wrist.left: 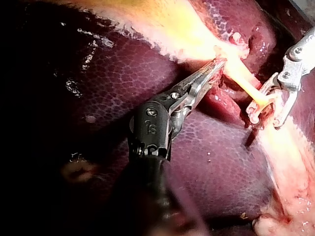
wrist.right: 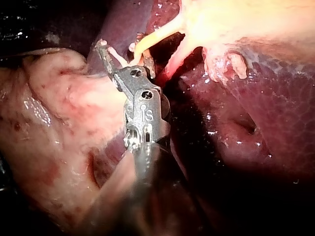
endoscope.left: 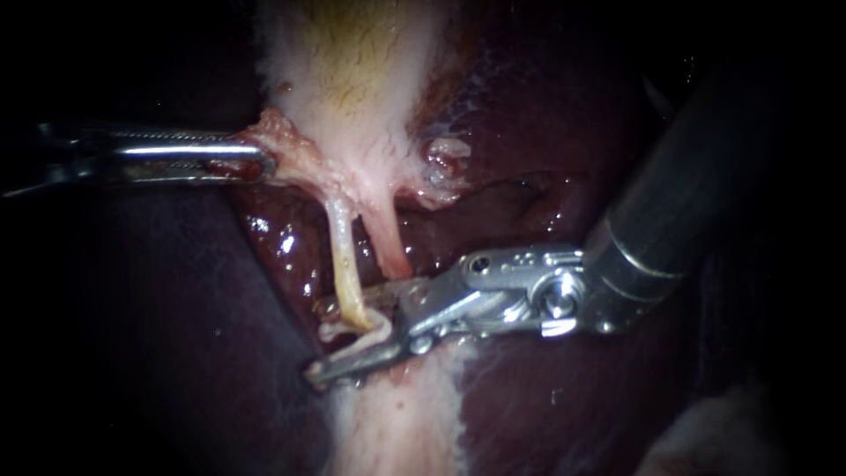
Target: Clipping second clip left tube
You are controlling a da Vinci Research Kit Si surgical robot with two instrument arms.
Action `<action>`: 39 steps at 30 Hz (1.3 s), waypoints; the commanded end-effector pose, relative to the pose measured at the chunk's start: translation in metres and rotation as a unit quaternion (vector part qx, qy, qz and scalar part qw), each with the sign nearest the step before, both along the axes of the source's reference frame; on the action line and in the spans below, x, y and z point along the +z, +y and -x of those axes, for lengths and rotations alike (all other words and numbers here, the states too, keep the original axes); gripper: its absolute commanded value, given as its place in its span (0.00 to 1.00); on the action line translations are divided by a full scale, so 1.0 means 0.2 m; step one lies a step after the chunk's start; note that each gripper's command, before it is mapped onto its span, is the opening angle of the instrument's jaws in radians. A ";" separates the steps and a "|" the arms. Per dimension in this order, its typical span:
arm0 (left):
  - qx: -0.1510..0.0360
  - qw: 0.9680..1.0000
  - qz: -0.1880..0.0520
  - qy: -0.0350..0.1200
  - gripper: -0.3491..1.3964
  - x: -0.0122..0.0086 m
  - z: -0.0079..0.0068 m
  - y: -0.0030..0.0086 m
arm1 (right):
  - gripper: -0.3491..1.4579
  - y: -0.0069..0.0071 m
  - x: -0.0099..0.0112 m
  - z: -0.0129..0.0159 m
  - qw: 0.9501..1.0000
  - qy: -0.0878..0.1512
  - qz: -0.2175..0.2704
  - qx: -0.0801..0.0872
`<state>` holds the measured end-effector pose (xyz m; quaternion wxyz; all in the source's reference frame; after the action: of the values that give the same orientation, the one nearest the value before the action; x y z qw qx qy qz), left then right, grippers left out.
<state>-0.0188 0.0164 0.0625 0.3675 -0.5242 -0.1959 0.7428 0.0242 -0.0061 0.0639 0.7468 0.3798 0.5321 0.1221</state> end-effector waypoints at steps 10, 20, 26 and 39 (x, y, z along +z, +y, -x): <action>0.000 1.000 0.000 -0.001 0.00 0.000 0.000 0.000 | 0.46 -0.005 -0.010 -0.002 0.999 0.030 -0.023 -0.021; 0.000 1.000 0.000 -0.001 0.00 0.000 0.000 0.000 | 0.45 -0.005 -0.011 0.000 0.999 0.036 -0.024 -0.028; 0.000 1.000 0.000 -0.001 0.00 0.000 0.000 0.000 | 0.43 -0.004 -0.011 0.001 0.999 0.036 -0.024 -0.028; 0.000 1.000 0.000 -0.001 0.00 0.000 0.000 0.000 | 0.33 -0.003 -0.009 0.003 0.999 0.037 -0.024 -0.030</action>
<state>-0.0187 0.0165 0.0626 0.3670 -0.5246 -0.1964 0.7427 0.0235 -0.0066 0.0622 0.7207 0.4177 0.5444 0.0983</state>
